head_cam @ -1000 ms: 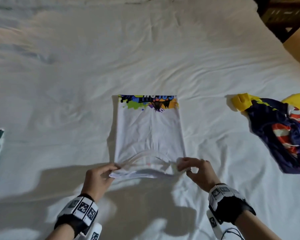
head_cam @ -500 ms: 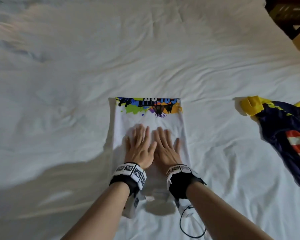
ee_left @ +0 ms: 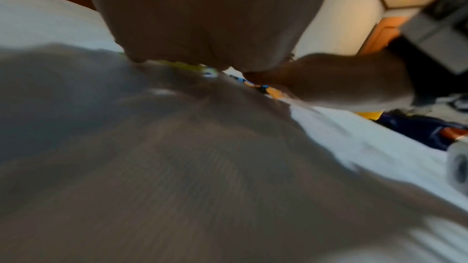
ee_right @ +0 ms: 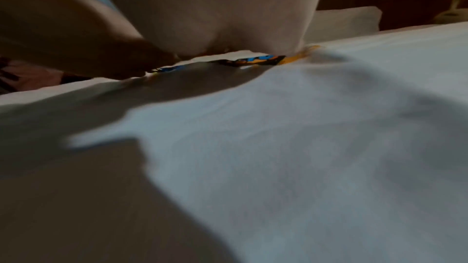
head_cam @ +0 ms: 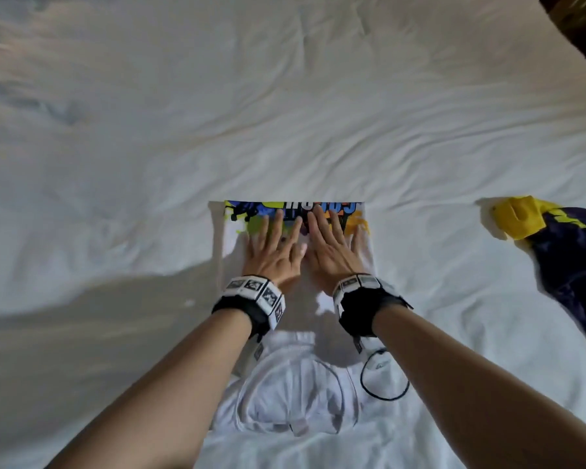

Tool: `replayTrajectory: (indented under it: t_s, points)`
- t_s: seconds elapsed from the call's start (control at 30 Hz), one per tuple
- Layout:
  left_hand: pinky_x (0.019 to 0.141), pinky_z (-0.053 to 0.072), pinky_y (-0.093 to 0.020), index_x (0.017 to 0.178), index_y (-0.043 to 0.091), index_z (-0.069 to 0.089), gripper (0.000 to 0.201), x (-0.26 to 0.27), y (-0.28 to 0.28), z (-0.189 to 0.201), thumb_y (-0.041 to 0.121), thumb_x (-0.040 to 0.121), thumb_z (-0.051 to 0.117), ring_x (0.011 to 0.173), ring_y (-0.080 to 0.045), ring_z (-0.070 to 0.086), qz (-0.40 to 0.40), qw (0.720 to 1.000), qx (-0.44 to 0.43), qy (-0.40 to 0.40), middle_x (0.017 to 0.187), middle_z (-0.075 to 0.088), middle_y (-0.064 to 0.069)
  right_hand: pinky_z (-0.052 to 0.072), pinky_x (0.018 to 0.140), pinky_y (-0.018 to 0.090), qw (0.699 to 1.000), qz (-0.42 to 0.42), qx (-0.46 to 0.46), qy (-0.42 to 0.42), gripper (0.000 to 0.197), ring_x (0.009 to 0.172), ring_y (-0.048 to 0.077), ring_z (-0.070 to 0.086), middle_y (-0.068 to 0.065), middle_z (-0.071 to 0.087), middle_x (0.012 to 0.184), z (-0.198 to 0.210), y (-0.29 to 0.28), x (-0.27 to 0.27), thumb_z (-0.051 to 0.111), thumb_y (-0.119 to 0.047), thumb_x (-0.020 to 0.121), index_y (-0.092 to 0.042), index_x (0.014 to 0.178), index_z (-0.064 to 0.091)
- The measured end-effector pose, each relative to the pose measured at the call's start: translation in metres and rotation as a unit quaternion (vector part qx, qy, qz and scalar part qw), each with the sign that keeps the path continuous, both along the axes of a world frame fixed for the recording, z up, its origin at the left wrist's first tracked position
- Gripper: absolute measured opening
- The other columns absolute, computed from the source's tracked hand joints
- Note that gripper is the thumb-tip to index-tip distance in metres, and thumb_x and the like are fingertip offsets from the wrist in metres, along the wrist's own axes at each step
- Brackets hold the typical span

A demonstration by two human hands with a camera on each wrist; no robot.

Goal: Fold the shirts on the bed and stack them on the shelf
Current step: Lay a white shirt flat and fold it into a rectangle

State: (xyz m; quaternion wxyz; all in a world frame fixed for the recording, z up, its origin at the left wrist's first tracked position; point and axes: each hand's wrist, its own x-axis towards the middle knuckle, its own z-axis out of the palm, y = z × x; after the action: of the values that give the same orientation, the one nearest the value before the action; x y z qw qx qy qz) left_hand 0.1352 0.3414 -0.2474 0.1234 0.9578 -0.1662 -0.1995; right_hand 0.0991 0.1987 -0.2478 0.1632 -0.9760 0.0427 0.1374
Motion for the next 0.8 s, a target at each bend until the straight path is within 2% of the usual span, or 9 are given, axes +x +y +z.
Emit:
replayTrajectory:
  t_s: [0.1,0.23,0.33,0.43,0.5,0.57,0.63,0.7,0.8]
  points:
    - [0.116,-0.016,-0.047,0.149,0.040,-0.015,0.058,0.007,0.017,-0.016,0.054,0.098,0.009,0.147,-0.020,-0.022,0.040,0.998,0.045,-0.019,0.160,-0.024,0.004,-0.015,0.114,0.054,0.996,-0.073,-0.029,0.032,0.070,0.147,0.015,-0.019,-0.004,-0.019,0.161,-0.016,-0.015,-0.006,0.021,-0.057,0.100,-0.025,0.154,-0.009]
    - [0.117,-0.013,-0.049,0.151,0.031,-0.018,0.062,-0.020,0.067,-0.014,0.049,0.101,0.015,0.147,-0.021,-0.023,0.095,0.994,0.048,-0.020,0.159,-0.025,0.000,-0.015,0.114,0.051,0.990,-0.135,0.022,0.027,0.079,0.146,0.017,-0.024,-0.001,-0.026,0.159,-0.015,-0.024,-0.061,0.012,-0.066,0.093,-0.023,0.153,-0.014]
    - [0.119,0.012,-0.048,0.155,0.010,0.007,0.067,-0.061,0.091,0.002,0.038,0.101,0.036,0.149,-0.029,0.008,0.139,0.990,-0.020,-0.026,0.162,0.008,-0.016,0.004,0.120,0.044,0.979,-0.200,0.025,0.036,0.094,0.149,0.027,0.002,0.011,-0.001,0.162,-0.001,-0.019,-0.110,0.009,-0.068,0.082,-0.010,0.154,-0.002]
    - [0.106,0.033,-0.045,0.142,0.000,0.042,0.058,-0.105,0.105,0.021,0.028,0.094,0.056,0.130,-0.040,0.042,0.224,0.971,-0.083,-0.025,0.142,0.045,-0.024,0.022,0.110,0.038,0.975,-0.218,0.035,0.036,0.102,0.129,0.035,0.033,0.018,0.035,0.146,0.012,-0.010,-0.152,0.016,-0.070,0.077,-0.001,0.151,0.017]
    - [0.095,0.042,-0.040,0.124,0.003,0.059,0.042,-0.127,0.114,0.028,0.027,0.090,0.062,0.112,-0.038,0.056,0.290,0.950,-0.112,0.017,0.118,0.062,-0.020,0.027,0.105,0.038,0.966,-0.242,0.081,0.040,0.088,0.124,0.035,0.040,0.017,0.045,0.137,0.019,-0.008,-0.171,0.040,-0.065,0.085,-0.003,0.147,0.029]
    - [0.088,0.047,-0.034,0.109,0.009,0.066,0.031,-0.140,0.124,0.034,0.029,0.085,0.067,0.098,-0.029,0.064,0.349,0.922,-0.149,0.076,0.098,0.069,-0.009,0.037,0.095,0.037,0.948,-0.284,0.139,0.040,0.061,0.116,0.034,0.050,0.015,0.056,0.125,0.023,-0.012,-0.180,0.061,-0.046,0.090,-0.007,0.135,0.047]
    - [0.074,0.047,-0.030,0.085,0.010,0.067,0.023,-0.148,0.132,0.038,0.033,0.079,0.071,0.082,-0.024,0.063,0.370,0.904,-0.170,0.129,0.080,0.067,-0.001,0.044,0.074,0.033,0.931,-0.312,0.187,0.035,0.035,0.095,0.032,0.060,0.011,0.065,0.097,0.024,-0.019,-0.184,0.068,-0.037,0.087,-0.008,0.107,0.062]
    - [0.059,0.041,-0.027,0.071,0.002,0.062,0.030,-0.154,0.143,0.032,0.029,0.076,0.074,0.065,-0.021,0.054,0.372,0.893,-0.191,0.166,0.065,0.060,-0.003,0.044,0.062,0.030,0.916,-0.318,0.231,0.077,0.026,0.080,0.027,0.063,0.005,0.067,0.080,0.024,-0.023,-0.190,0.072,-0.038,0.084,-0.013,0.085,0.064]
    - [0.056,0.043,-0.023,0.063,0.006,0.064,0.025,-0.166,0.153,0.027,0.016,0.083,0.075,0.061,-0.017,0.051,0.385,0.872,-0.237,0.187,0.058,0.057,-0.002,0.057,0.071,0.037,0.905,-0.293,0.258,0.167,0.030,0.079,0.023,0.069,0.004,0.073,0.084,0.021,-0.028,-0.204,0.074,-0.043,0.081,-0.015,0.089,0.070]
